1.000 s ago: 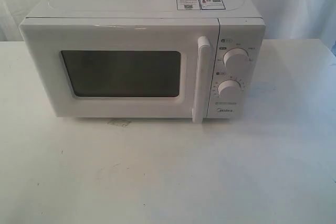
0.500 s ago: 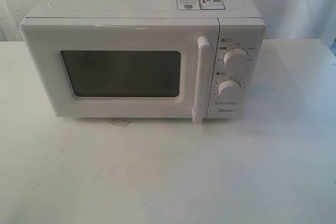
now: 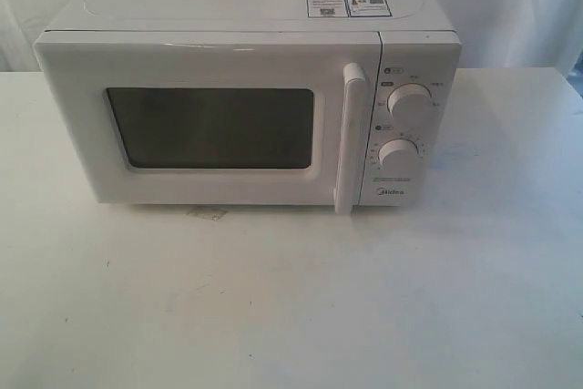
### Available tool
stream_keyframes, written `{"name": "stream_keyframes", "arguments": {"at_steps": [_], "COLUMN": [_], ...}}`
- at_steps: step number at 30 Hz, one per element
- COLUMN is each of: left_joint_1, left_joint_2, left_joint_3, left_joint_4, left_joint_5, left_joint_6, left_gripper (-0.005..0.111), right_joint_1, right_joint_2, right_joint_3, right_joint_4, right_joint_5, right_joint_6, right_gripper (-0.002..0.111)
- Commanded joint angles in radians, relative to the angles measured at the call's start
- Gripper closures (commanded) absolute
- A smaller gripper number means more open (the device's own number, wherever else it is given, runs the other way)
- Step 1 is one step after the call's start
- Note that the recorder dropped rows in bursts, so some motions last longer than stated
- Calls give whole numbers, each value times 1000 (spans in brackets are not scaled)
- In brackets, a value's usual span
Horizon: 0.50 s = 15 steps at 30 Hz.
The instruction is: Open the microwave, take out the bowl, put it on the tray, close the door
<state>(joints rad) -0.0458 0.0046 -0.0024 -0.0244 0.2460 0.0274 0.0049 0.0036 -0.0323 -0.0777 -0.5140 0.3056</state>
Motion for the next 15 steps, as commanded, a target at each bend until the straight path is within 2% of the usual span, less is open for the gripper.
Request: {"name": "stream_keyframes", "arguments": {"at_steps": [1, 3, 5, 11, 15], "left_joint_1": [5, 5, 5, 5, 5], "left_joint_2": [-5, -5, -5, -5, -5], "left_joint_3": [2, 2, 2, 2, 2], "left_joint_4": [-5, -5, -5, -5, -5], "left_joint_5": [2, 2, 2, 2, 2], "left_joint_6": [-1, -1, -1, -1, -1], "left_gripper": [107, 107, 107, 107, 107], "right_joint_1": [5, 7, 7, 25, 65], "right_joint_2": [65, 200, 345, 577, 674], "right_joint_3": [-230, -389, -474, -482, -482], "right_joint_4": [-81, -157, -142, 30, 325], "right_joint_5": [173, 446, 683, 850, 926], "right_joint_6": [88, 195, 223, 111, -262], "right_gripper": [108, 108, 108, 108, 108]}}
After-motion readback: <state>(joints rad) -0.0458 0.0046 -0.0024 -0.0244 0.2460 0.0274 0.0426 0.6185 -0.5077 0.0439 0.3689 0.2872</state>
